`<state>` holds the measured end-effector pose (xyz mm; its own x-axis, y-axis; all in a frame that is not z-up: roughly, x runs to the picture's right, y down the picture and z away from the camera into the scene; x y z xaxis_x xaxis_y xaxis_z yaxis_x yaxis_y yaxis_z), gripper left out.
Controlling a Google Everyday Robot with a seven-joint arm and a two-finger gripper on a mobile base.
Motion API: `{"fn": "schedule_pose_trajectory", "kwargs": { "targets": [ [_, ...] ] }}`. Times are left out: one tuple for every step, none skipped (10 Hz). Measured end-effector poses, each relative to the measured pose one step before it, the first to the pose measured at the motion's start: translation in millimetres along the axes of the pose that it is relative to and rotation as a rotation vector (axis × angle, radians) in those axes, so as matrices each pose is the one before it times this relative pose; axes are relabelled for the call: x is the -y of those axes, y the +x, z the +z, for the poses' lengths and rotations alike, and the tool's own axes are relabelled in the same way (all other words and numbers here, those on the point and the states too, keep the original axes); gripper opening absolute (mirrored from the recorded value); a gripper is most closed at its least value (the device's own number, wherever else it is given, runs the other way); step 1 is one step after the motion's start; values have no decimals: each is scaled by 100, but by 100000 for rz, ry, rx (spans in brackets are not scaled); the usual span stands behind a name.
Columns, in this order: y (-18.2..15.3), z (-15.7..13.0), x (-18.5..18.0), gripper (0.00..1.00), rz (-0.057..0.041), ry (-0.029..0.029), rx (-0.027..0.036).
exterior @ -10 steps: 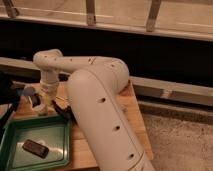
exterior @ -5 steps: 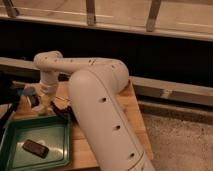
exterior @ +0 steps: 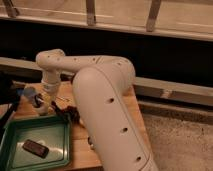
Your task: Place brush in paper cup
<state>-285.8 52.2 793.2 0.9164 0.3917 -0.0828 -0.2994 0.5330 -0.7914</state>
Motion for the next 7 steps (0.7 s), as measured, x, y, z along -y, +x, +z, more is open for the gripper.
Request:
{"fn": "schedule_pose_trajectory", "kwargs": {
  "targets": [
    [314,-491,123,71,788,1270,259],
    [214,-457,98,71,578,962,310],
    [277,-468,58,71,949,1603,374],
    [482,-1147,9,71,1645,2585,1113],
    [769,-1344,170,71,2241,3109,866],
    [728,-1339,180,71,2399,3089,1065],
    [1355,-2119,283,71,5216,4806,1884]
  ]
}}
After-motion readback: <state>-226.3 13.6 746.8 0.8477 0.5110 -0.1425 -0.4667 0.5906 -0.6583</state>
